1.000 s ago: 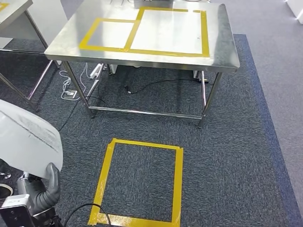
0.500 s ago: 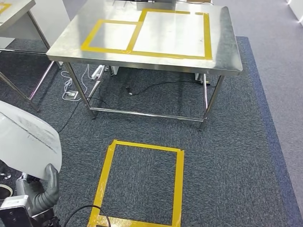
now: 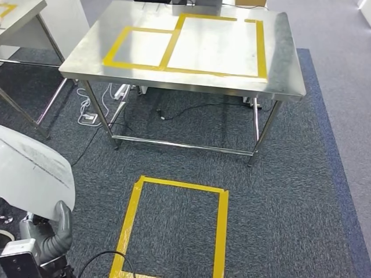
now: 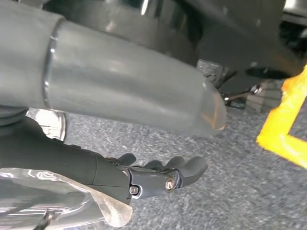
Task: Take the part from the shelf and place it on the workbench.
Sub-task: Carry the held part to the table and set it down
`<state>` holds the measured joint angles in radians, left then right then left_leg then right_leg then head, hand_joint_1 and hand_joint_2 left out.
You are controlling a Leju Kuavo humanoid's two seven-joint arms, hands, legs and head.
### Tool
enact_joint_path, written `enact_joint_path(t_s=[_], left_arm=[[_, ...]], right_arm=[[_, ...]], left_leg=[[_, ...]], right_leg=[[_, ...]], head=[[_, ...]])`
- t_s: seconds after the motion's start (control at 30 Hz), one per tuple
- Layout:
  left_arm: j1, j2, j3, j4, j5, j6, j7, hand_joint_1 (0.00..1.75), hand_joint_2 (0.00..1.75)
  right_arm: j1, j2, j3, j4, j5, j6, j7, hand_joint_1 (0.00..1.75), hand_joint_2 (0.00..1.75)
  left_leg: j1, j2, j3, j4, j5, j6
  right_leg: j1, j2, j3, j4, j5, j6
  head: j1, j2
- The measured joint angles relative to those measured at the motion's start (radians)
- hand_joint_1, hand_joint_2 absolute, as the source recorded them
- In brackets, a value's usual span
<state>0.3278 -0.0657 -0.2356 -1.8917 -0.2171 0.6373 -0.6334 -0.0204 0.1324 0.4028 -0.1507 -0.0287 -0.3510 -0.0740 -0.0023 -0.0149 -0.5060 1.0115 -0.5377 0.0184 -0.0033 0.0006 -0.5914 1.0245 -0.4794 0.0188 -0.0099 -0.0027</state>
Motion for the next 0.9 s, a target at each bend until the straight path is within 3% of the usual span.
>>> enact_joint_path(t_s=[0.07,0.13,0.2,0.23,0.27,0.3,0.37,0.4,0.43,0.6,0.67,0.73,0.77,0.8,0.83,0.87,0.9], left_arm=[[0.0,0.0,0.0,0.0,0.001,0.001,0.0,1.75,1.75],[-0.001,0.0,0.0,-0.001,0.001,0.004,0.0,1.75,1.75],[-0.001,0.001,0.0,0.0,0.002,0.006,-0.001,1.75,1.75],[0.0,0.002,0.0,0.0,0.002,0.007,-0.001,1.75,1.75],[0.0,0.003,0.0,0.0,0.004,0.008,-0.001,1.75,1.75],[0.0,0.003,0.0,0.0,0.005,0.009,-0.001,1.75,1.75],[0.0,0.003,0.0,0.0,0.008,0.01,-0.001,1.75,1.75],[0.0,0.003,0.0,0.001,0.008,0.01,-0.001,1.75,1.75],[-0.001,0.003,0.0,0.001,0.009,0.01,-0.001,1.75,1.75],[0.001,0.004,0.0,0.001,0.011,0.012,-0.002,1.75,1.75],[-0.001,0.004,0.0,0.001,0.011,0.012,-0.002,1.75,1.75],[-0.002,0.003,0.0,0.002,0.011,0.012,-0.002,1.75,1.75],[-0.001,0.004,0.0,0.002,0.011,0.012,-0.002,1.75,1.75],[-0.001,0.004,0.0,0.002,0.011,0.012,-0.002,1.75,1.75],[-0.001,0.003,0.0,0.002,0.011,0.012,-0.002,1.75,1.75],[-0.001,0.003,0.0,0.002,0.011,0.012,-0.002,1.75,1.75],[-0.001,0.003,0.0,0.002,0.012,0.012,-0.002,1.75,1.75]], right_arm=[[0.001,0.0,0.0,0.0,0.0,0.0,0.001,0.0,0.0],[0.001,0.0,0.0,0.0,0.0,-0.001,0.0,0.0,0.0],[0.001,0.0,0.0,0.0,-0.001,-0.002,0.0,0.0,0.0],[0.001,0.0,0.0,0.0,-0.001,-0.002,0.001,0.0,0.0],[0.002,0.0,0.0,0.0,-0.001,-0.003,0.001,0.0,0.0],[0.003,0.0,0.0,0.0,-0.001,-0.003,0.001,0.0,0.0],[0.004,0.0,0.0,0.0,-0.001,-0.004,0.001,0.0,0.0],[0.003,0.0,0.0,0.0,-0.002,-0.004,0.001,0.0,0.0],[0.002,0.0,0.0,0.0,-0.002,-0.004,0.001,0.0,0.0],[-0.003,0.0,0.0,0.0,-0.002,-0.005,0.0,0.0,0.0],[-0.006,0.0,0.0,0.0,-0.002,-0.005,0.0,0.0,0.0],[-0.005,0.0,0.0,0.0,-0.002,-0.005,0.001,0.0,0.0],[-0.003,0.0,0.0,0.0,-0.002,-0.005,0.001,0.0,0.0],[-0.001,0.0,0.0,0.0,-0.002,-0.005,0.001,0.0,0.0],[0.0,0.0,0.0,0.0,-0.002,-0.005,0.001,0.0,0.0],[0.001,0.0,0.0,0.0,-0.002,-0.005,0.001,0.0,0.0],[0.001,0.0,0.0,0.0,-0.002,-0.004,0.001,0.0,0.0]], left_leg=[[0.001,0.001,0.005,0.002,-0.009,-0.01],[0.004,0.003,-0.023,0.072,-0.043,-0.021],[0.008,0.004,-0.099,0.206,-0.089,-0.03],[0.01,0.004,-0.137,0.261,-0.099,-0.033],[0.012,0.004,-0.163,0.287,-0.089,-0.035],[0.014,0.005,-0.172,0.277,-0.059,-0.035],[0.015,0.008,-0.145,0.166,0.038,-0.033],[0.013,0.01,-0.125,0.109,0.07,-0.032],[0.011,0.012,-0.109,0.067,0.082,-0.028],[0.009,0.01,-0.085,0.027,0.06,0.0],[0.01,0.011,-0.075,0.023,0.053,0.012],[0.007,0.011,-0.068,0.023,0.043,0.021],[0.005,0.01,-0.062,0.023,0.037,0.022],[0.004,0.008,-0.053,0.023,0.03,0.023],[0.002,0.006,-0.041,0.023,0.021,0.023],[0.0,0.005,-0.027,0.023,0.012,0.022],[-0.002,0.004,-0.017,0.022,0.003,0.02]], right_leg=[[-0.004,-0.001,0.008,-0.006,-0.004,-0.011],[-0.009,-0.002,0.024,-0.014,-0.01,-0.022],[-0.01,-0.004,0.039,-0.015,-0.022,-0.028],[-0.01,-0.004,0.047,-0.015,-0.029,-0.027],[-0.01,-0.003,0.055,-0.015,-0.036,-0.026],[-0.01,-0.003,0.066,-0.015,-0.044,-0.025],[-0.011,-0.002,0.088,-0.016,-0.062,-0.018],[-0.01,-0.001,0.095,-0.016,-0.072,-0.012],[-0.009,-0.001,0.097,-0.016,-0.08,-0.005],[-0.009,-0.006,0.104,-0.008,-0.103,0.021],[-0.009,-0.005,0.048,0.09,-0.144,0.027],[-0.008,-0.004,-0.049,0.234,-0.185,0.029],[-0.008,-0.004,-0.086,0.276,-0.181,0.028],[-0.007,-0.003,-0.105,0.277,-0.154,0.025],[-0.007,-0.003,-0.101,0.237,-0.107,0.021],[-0.005,-0.003,-0.083,0.169,-0.053,0.015],[-0.002,-0.002,-0.061,0.108,-0.017,0.008]], head=[[0.0,0.0],[-0.004,0.0],[-0.009,0.0],[-0.01,0.0],[-0.009,0.0],[-0.009,0.0],[-0.009,0.0],[-0.01,0.0],[-0.011,0.0],[-0.005,0.0],[-0.001,0.0],[0.0,0.0],[0.0,0.0],[0.001,0.0],[0.001,0.0],[0.001,0.0],[0.0,0.0]])
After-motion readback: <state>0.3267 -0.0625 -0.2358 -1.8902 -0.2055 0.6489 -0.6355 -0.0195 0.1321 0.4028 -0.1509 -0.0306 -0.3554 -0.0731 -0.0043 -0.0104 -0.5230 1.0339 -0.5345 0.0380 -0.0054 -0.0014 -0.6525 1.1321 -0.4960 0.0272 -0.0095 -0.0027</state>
